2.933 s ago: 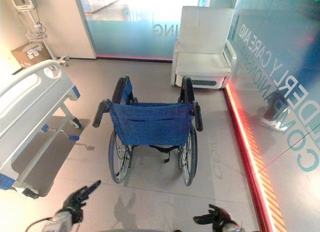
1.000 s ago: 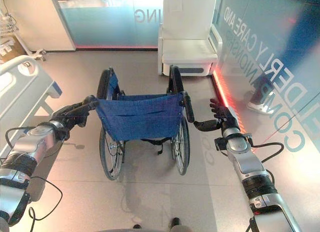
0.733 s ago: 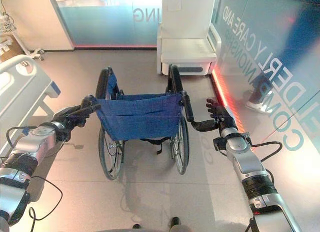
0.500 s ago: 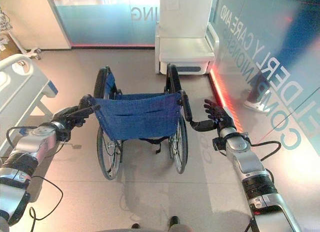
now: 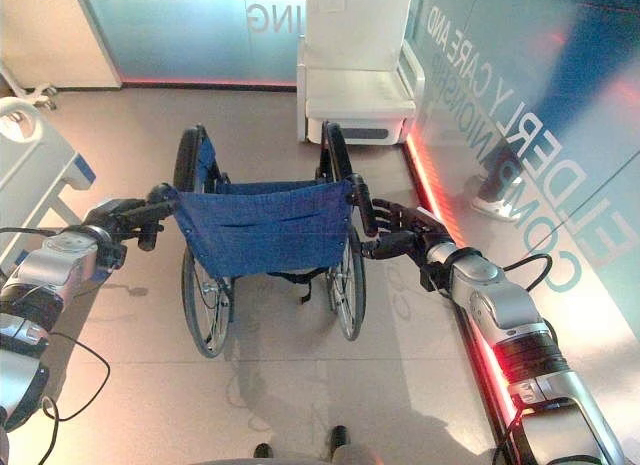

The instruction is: Push the wheelchair next to the bed

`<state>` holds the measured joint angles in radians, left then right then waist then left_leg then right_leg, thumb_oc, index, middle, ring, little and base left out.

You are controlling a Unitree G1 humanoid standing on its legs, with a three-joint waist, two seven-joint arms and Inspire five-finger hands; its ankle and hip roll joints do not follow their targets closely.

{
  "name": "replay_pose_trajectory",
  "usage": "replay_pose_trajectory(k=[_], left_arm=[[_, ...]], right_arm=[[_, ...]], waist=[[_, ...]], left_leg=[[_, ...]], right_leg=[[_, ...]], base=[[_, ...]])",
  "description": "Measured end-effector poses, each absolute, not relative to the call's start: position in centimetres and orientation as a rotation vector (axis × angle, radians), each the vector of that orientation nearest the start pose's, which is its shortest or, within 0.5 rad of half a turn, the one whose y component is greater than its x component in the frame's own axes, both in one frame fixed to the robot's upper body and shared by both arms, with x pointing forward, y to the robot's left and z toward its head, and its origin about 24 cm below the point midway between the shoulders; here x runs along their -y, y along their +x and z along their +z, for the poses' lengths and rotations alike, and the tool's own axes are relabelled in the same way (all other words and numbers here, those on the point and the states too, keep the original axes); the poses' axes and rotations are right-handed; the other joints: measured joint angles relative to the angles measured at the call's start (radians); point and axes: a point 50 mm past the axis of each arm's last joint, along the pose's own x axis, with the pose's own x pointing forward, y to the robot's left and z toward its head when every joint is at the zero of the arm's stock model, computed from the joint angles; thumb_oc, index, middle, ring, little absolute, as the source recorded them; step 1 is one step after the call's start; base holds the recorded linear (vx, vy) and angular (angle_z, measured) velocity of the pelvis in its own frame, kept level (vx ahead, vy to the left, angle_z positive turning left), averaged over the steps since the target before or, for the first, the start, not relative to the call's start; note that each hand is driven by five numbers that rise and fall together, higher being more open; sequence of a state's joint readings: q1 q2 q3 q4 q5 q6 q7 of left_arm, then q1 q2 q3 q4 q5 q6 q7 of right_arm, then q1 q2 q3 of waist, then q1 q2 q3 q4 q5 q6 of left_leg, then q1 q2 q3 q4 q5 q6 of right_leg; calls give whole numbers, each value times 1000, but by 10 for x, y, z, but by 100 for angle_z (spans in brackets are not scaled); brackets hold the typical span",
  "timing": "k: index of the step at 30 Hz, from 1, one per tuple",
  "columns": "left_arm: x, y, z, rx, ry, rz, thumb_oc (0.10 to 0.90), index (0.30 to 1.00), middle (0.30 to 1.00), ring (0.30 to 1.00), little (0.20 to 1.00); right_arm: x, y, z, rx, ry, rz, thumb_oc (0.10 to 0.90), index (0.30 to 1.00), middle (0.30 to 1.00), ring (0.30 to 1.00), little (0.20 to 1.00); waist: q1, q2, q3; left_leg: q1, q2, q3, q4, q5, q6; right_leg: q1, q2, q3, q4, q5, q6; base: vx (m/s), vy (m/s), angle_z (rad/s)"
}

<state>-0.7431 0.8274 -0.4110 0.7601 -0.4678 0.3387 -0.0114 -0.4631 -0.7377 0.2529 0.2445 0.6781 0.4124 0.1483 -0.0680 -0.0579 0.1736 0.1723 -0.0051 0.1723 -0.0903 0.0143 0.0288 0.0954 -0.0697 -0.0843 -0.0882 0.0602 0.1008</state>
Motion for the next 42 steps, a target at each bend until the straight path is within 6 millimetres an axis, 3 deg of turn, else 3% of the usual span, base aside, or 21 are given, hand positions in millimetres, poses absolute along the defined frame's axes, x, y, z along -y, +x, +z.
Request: replay_pose_trajectory(k=[4,22,42], left_arm=[[-313,353,120,-401,476,230,400,300,300,300,300],[-306,356,115,-392,486,240,400,300,300,300,300],[-297,359,106,-414,460,221,400,300,300,300,300]], right_arm=[[226,323,91,-379,-86,291,800,900,900,900,900],[220,322,89,-447,124,261,800,900,900,900,900],[216,347,101,-475,215,131,800,900,900,900,900]], waist=[[0,-10,-1],[4,-13,-2],[10,-12,-4]], left_leg=[[-1,-5,0,0,0,0],[4,-5,1,0,0,0],[21,-5,-3,0,2,2]], right_leg=[[-1,-2,0,0,0,0],[5,-2,-3,0,1,-1],[23,-4,-8,0,1,-1]], base=[[0,0,0],[0,0,0],[0,0,0]])
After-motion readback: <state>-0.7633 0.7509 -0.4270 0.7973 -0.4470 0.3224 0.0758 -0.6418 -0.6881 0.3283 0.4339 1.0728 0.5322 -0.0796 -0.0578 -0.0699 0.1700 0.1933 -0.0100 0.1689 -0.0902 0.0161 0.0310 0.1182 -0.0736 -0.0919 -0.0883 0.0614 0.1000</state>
